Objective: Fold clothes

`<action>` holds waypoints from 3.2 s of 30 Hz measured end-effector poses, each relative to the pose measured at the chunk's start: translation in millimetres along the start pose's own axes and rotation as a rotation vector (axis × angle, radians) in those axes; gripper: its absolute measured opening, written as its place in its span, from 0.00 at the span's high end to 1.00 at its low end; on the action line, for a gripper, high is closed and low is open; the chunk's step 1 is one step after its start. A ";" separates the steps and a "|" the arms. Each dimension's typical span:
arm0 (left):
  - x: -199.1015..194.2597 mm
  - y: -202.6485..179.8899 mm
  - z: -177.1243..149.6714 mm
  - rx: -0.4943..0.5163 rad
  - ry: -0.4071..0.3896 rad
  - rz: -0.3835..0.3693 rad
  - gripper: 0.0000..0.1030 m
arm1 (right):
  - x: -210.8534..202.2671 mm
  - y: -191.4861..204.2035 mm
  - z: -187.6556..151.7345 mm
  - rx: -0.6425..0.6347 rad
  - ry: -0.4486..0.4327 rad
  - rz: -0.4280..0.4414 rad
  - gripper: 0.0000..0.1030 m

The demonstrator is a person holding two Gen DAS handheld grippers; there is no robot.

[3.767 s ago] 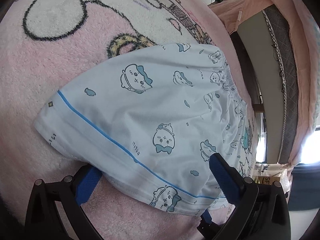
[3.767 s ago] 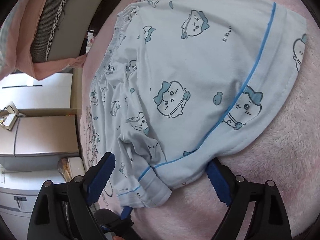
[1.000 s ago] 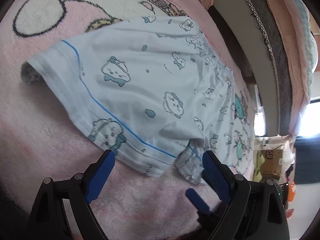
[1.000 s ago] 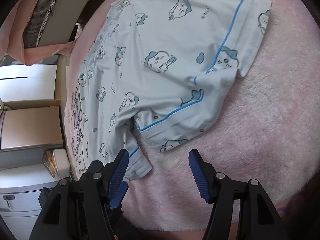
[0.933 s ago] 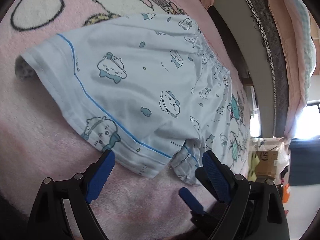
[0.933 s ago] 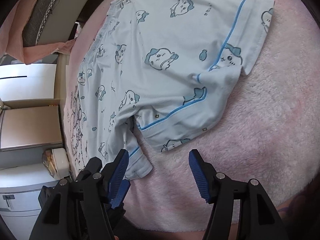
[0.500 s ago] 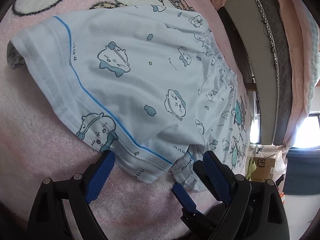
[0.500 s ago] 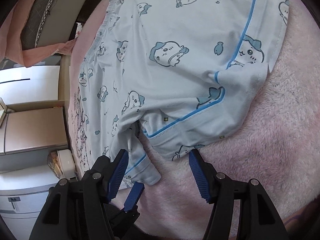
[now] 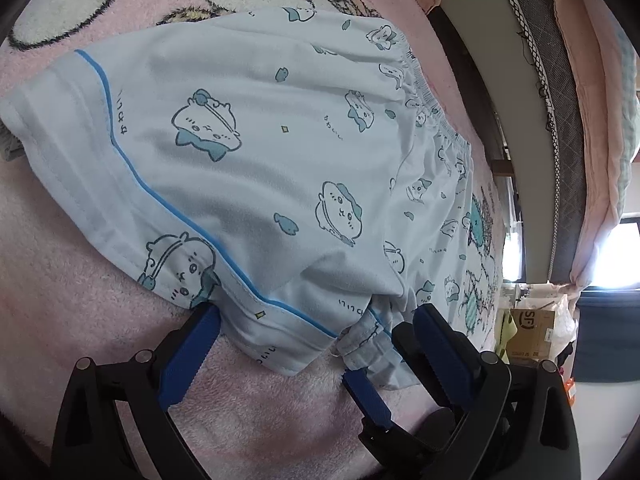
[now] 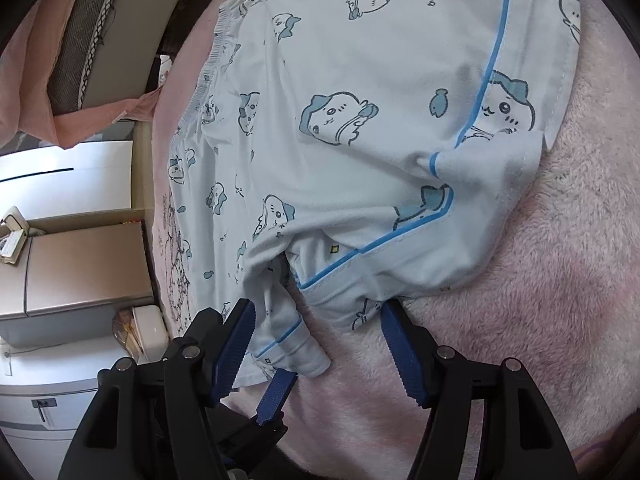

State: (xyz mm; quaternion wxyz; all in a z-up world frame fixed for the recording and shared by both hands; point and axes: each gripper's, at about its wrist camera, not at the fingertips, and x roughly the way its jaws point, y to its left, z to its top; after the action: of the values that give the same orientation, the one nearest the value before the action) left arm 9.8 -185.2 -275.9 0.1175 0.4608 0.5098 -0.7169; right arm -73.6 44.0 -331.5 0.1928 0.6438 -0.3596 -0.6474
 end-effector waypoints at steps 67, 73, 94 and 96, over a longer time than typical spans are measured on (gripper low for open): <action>-54.0 36.7 43.2 -0.019 0.166 0.093 0.25 | 33.0 50.4 -19.8 -0.305 0.108 -0.088 0.62; -31.6 27.6 24.5 -0.055 0.196 0.031 0.25 | 36.9 50.4 -19.4 -0.294 0.117 -0.052 0.62; -7.3 52.9 7.7 -0.428 0.112 -0.183 0.25 | 27.9 46.0 -17.9 -0.218 0.170 0.146 0.94; -7.9 52.0 8.3 -0.431 0.092 -0.171 0.27 | 24.9 49.4 -19.2 -0.234 0.164 0.140 0.94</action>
State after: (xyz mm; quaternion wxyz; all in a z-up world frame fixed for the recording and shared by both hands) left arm 42.8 -218.1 -301.6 0.1285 0.4123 0.6931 -0.5772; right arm -67.9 -10.9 -311.8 0.3399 0.6408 -0.3089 -0.6152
